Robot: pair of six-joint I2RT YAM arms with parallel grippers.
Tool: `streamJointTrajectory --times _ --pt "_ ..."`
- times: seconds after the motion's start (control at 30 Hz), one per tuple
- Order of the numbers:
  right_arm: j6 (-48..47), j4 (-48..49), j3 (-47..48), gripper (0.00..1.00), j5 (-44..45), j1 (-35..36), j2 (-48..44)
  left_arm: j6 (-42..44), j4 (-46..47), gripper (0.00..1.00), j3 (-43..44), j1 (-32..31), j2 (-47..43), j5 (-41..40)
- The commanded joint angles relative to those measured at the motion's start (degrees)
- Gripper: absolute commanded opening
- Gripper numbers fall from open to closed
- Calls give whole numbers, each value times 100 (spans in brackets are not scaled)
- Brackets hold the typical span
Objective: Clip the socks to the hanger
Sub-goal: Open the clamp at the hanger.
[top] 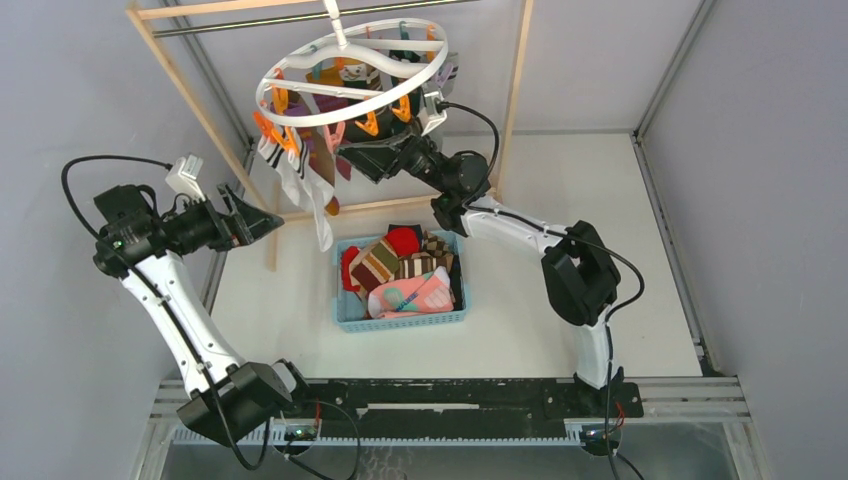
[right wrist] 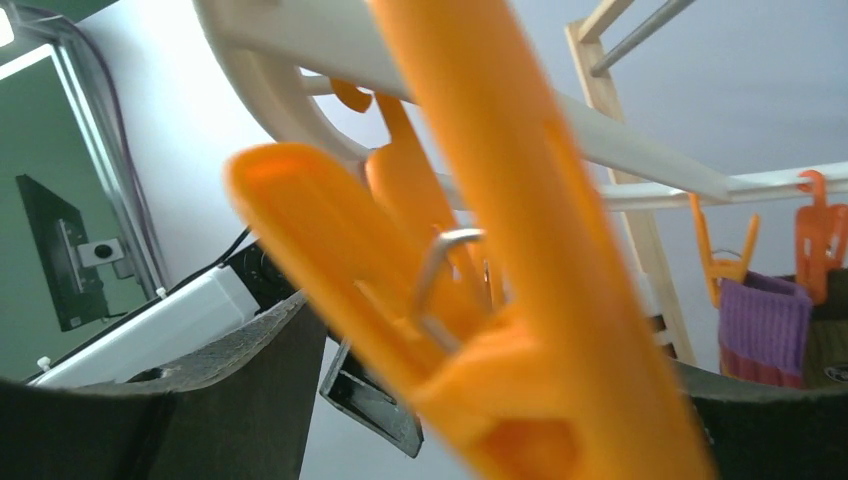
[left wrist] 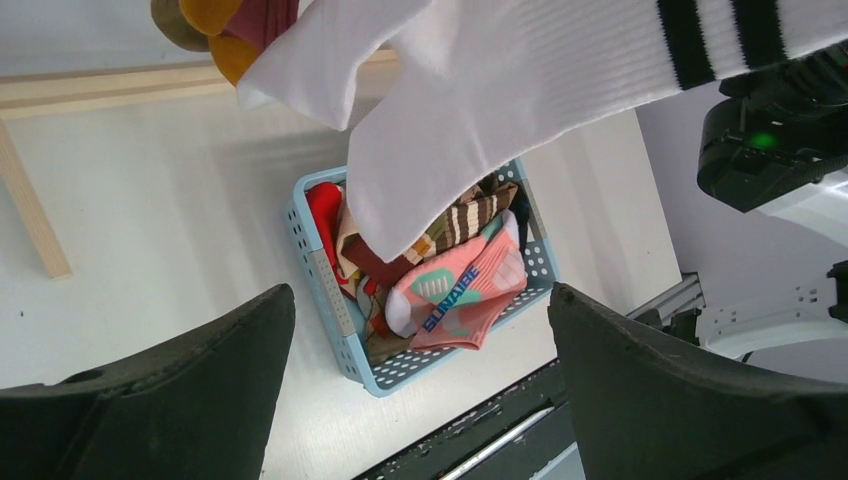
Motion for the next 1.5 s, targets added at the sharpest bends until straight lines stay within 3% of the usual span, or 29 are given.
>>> streamJointTrajectory --times 0.0,0.57,0.77,1.03,1.2,1.47 --pt "126 149 466 75 -227 92 143 276 -248 98 447 32 -57 217" --pt "131 187 643 54 -140 162 334 422 -528 98 691 31 -100 257" --pt "107 151 625 34 -128 164 272 444 -573 99 727 28 -96 237" --pt "23 112 513 21 -65 208 148 453 -628 99 810 33 -103 176" --pt "-676 -289 77 0 313 367 -251 574 -877 99 998 55 -102 17" --pt "-2657 -1390 -534 0 2310 881 -997 114 -933 100 1536 300 -85 176"
